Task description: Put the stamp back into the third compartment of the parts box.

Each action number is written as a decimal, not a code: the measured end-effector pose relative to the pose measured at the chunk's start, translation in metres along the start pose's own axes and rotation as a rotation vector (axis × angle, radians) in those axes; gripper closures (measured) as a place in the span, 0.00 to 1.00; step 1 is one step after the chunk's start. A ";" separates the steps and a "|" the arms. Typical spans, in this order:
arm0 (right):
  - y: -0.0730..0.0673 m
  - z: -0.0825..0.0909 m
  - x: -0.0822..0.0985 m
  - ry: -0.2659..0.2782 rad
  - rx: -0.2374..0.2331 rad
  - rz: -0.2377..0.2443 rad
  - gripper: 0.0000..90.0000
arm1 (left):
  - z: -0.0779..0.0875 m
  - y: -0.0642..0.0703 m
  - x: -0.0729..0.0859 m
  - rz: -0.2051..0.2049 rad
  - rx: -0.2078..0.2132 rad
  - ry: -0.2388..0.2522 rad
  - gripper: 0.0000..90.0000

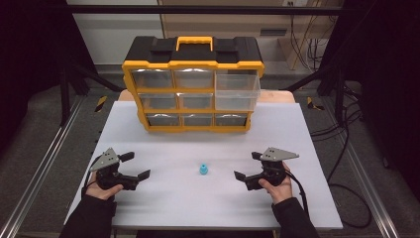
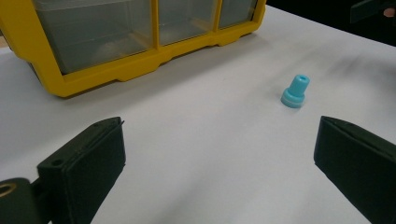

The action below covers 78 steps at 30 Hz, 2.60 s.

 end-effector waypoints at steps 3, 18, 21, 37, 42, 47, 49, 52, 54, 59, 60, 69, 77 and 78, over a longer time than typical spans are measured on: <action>-0.001 -0.002 0.000 -0.002 -0.001 0.000 0.02 | 0.000 0.000 0.000 0.000 0.000 0.000 0.02; -0.009 -0.011 0.002 -0.032 -0.011 0.016 0.02 | 0.000 0.000 0.000 -0.003 0.000 -0.003 0.02; -0.011 -0.014 0.002 -0.036 -0.013 0.017 0.02 | 0.000 0.000 0.001 -0.004 0.000 -0.004 0.02; -0.019 -0.025 -0.002 -0.051 -0.022 0.032 0.02 | -0.001 0.000 0.002 -0.006 -0.001 -0.011 0.02; -0.021 -0.028 -0.003 -0.051 -0.019 0.034 0.02 | -0.001 0.000 0.002 -0.006 -0.001 -0.012 0.02; -0.023 -0.031 -0.004 -0.054 -0.022 0.035 0.02 | -0.002 0.000 0.003 -0.008 -0.002 -0.013 0.02; -0.024 -0.033 -0.004 -0.058 -0.018 0.039 0.02 | -0.001 0.000 0.003 -0.007 -0.002 -0.013 0.02; -0.025 -0.035 -0.005 -0.061 -0.017 0.038 0.02 | -0.001 0.000 0.003 -0.007 -0.002 -0.013 0.02; -0.026 -0.037 -0.004 -0.068 -0.016 0.046 0.02 | -0.001 0.000 0.003 -0.007 -0.002 -0.013 0.02; -0.029 -0.042 -0.002 -0.080 -0.023 0.045 0.02 | -0.001 0.000 0.003 -0.007 -0.003 -0.013 0.02; -0.030 -0.042 -0.002 -0.082 -0.024 0.044 0.02 | -0.001 0.000 0.003 -0.008 -0.003 -0.013 0.02; -0.034 -0.050 -0.002 -0.093 -0.027 0.049 0.02 | -0.001 0.000 0.003 -0.008 -0.003 -0.013 0.02; -0.037 -0.057 -0.001 -0.105 -0.029 0.057 0.03 | -0.001 0.000 0.003 -0.009 -0.004 -0.013 0.02; -0.038 -0.058 -0.001 -0.106 -0.028 0.057 0.03 | -0.001 0.000 0.003 -0.009 -0.004 -0.013 0.02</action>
Point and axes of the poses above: each handheld gripper's, and its own axes: z roughly backward along the jaws, x roughly out of its underside, y roughly to its right, the point moved 9 cm from there along -z, roughly forward along the jaws, and after that the axes turned 13 degrees about y, right-handed, at the moved point
